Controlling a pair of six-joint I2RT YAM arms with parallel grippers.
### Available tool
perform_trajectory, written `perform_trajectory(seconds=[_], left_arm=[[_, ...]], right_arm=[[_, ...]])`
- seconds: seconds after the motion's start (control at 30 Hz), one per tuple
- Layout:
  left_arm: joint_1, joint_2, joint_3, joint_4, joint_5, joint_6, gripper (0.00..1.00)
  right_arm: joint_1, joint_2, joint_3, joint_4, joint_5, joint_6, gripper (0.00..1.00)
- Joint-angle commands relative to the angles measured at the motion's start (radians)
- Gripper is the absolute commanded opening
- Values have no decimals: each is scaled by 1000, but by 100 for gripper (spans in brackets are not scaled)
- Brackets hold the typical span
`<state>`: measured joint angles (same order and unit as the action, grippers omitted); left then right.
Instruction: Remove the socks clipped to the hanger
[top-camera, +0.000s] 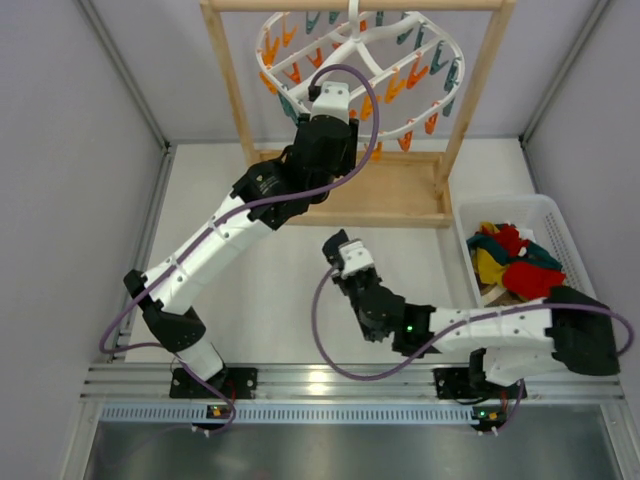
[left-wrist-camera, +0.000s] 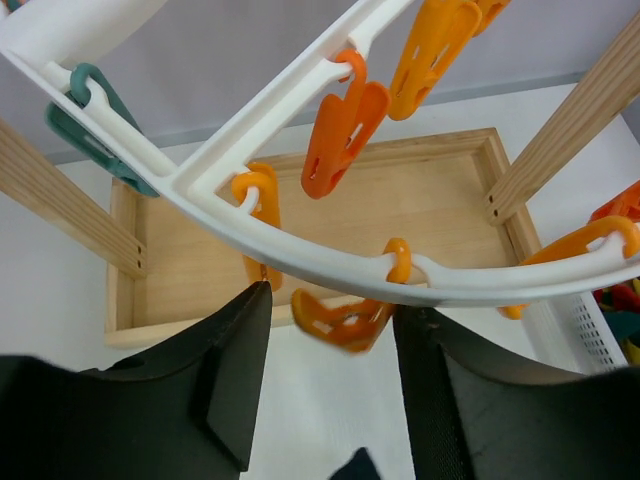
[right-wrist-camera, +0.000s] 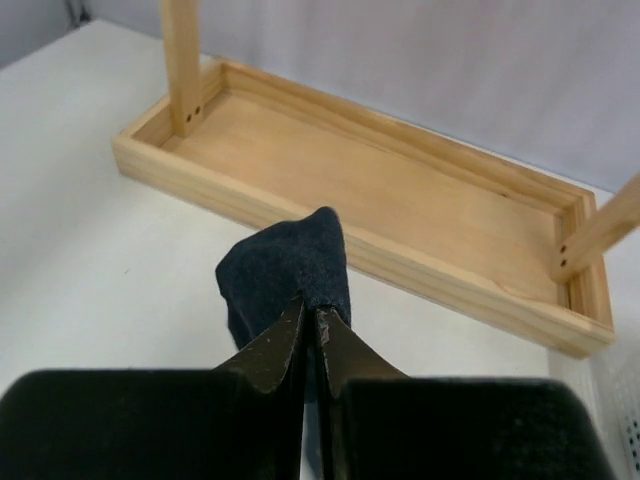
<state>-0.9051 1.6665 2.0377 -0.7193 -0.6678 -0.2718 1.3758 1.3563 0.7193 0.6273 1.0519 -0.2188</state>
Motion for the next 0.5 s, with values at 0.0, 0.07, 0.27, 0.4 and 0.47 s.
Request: perform_trajectory(seconds=[0.0, 0.07, 0.27, 0.4, 0.47], left_arm=[[11, -34, -11, 27, 17, 3, 60], [11, -36, -13, 27, 23, 8, 69], [12, -115, -118, 29, 122, -16, 99], [12, -224, -275, 29, 128, -47, 99], [12, -306, -329, 29, 120, -61, 99]], right_arm=[[-62, -300, -79, -237, 40, 275, 0], [-110, -394, -95, -377, 33, 356, 0], [-597, -621, -25, -842, -338, 512, 0], [-1031, -573, 115, -943, -565, 457, 0], [-1183, -514, 163, -971, -749, 457, 0]])
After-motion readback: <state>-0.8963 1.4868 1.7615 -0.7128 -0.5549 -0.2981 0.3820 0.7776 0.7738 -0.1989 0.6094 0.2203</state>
